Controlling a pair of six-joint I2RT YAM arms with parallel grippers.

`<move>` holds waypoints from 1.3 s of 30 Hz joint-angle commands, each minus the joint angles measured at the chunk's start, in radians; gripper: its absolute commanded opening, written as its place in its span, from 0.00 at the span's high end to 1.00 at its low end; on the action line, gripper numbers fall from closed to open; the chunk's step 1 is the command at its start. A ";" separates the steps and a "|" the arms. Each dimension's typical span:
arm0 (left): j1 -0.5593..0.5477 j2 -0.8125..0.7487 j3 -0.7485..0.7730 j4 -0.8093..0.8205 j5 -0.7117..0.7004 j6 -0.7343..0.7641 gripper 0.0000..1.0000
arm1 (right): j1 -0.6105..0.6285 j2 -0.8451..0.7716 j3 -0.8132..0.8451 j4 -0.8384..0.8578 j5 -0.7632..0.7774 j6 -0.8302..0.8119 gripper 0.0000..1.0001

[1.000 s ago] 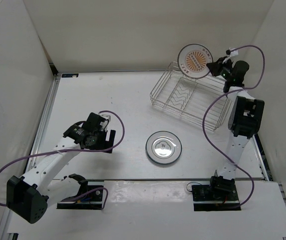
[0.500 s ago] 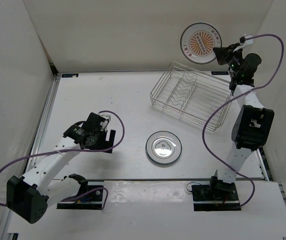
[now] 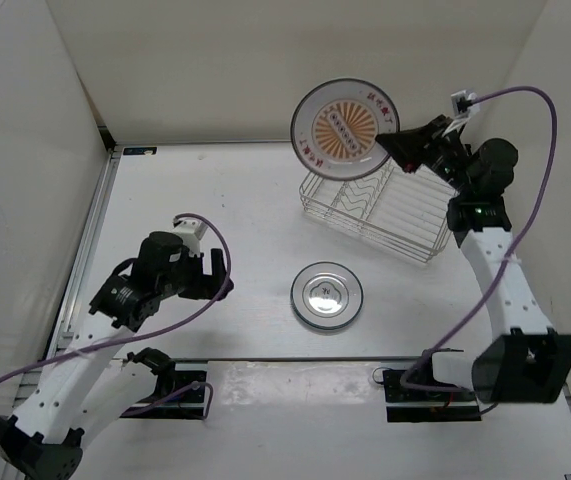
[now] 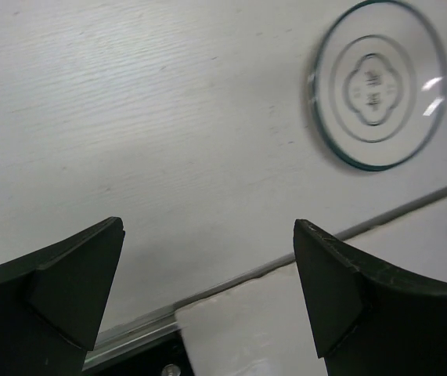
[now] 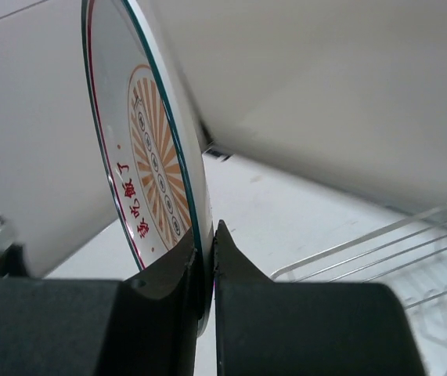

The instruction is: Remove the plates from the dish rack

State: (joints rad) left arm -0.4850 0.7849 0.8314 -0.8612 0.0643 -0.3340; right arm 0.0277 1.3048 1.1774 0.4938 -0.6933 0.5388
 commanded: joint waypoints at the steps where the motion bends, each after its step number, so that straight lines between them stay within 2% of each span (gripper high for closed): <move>1: 0.014 -0.056 0.046 0.085 0.153 -0.062 0.00 | 0.032 -0.136 -0.059 -0.211 -0.051 -0.020 1.00; 2: 0.017 -0.065 0.052 0.088 0.169 -0.066 0.00 | 0.037 -0.180 -0.090 -0.291 -0.058 -0.019 1.00; 5: 0.023 -0.062 0.110 0.080 0.244 -0.077 0.00 | 0.064 -0.263 -0.163 -0.359 -0.089 -0.001 1.00; 7: 0.026 -0.050 0.130 0.079 0.317 -0.088 0.00 | 0.090 -0.298 -0.224 -0.351 -0.126 0.039 1.00; 10: 0.043 -0.067 0.143 0.126 0.402 -0.128 0.00 | 0.138 -0.371 -0.358 -0.243 -0.123 0.118 1.00; 15: 0.089 -0.049 0.124 0.232 0.551 -0.195 0.00 | 0.250 -0.453 -0.479 -0.277 -0.104 0.138 1.00; 16: 0.100 -0.021 0.117 0.261 0.627 -0.207 0.00 | 0.265 -0.458 -0.487 -0.284 -0.101 0.132 1.00; 20: 0.160 0.002 0.061 0.387 0.718 -0.299 0.00 | 0.345 -0.481 -0.536 -0.300 -0.046 0.116 1.00; 29: 0.171 0.033 0.012 0.467 0.761 -0.333 0.03 | 0.515 -0.405 -0.512 -0.334 0.029 0.084 1.00; 32: 0.172 0.021 0.002 0.452 0.753 -0.306 0.16 | 0.554 -0.345 -0.486 -0.336 0.040 0.085 1.00; 33: 0.174 0.019 0.006 0.438 0.749 -0.284 0.33 | 0.560 -0.337 -0.476 -0.333 0.043 0.085 1.00; 36: 0.172 0.040 0.041 0.326 0.717 -0.206 0.67 | 0.584 -0.302 -0.452 -0.322 0.057 0.101 1.00; 37: 0.171 0.046 0.047 0.268 0.707 -0.182 0.86 | 0.597 -0.286 -0.435 -0.328 0.060 0.096 1.00; 39: 0.172 0.057 0.045 0.234 0.703 -0.155 1.00 | 0.600 -0.274 -0.407 -0.336 0.066 0.095 1.00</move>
State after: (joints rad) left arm -0.3012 0.8341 0.8440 -0.5442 0.7288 -0.5175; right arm 0.6014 1.0206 0.6834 0.0860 -0.6502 0.6518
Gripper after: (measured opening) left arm 0.068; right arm 0.080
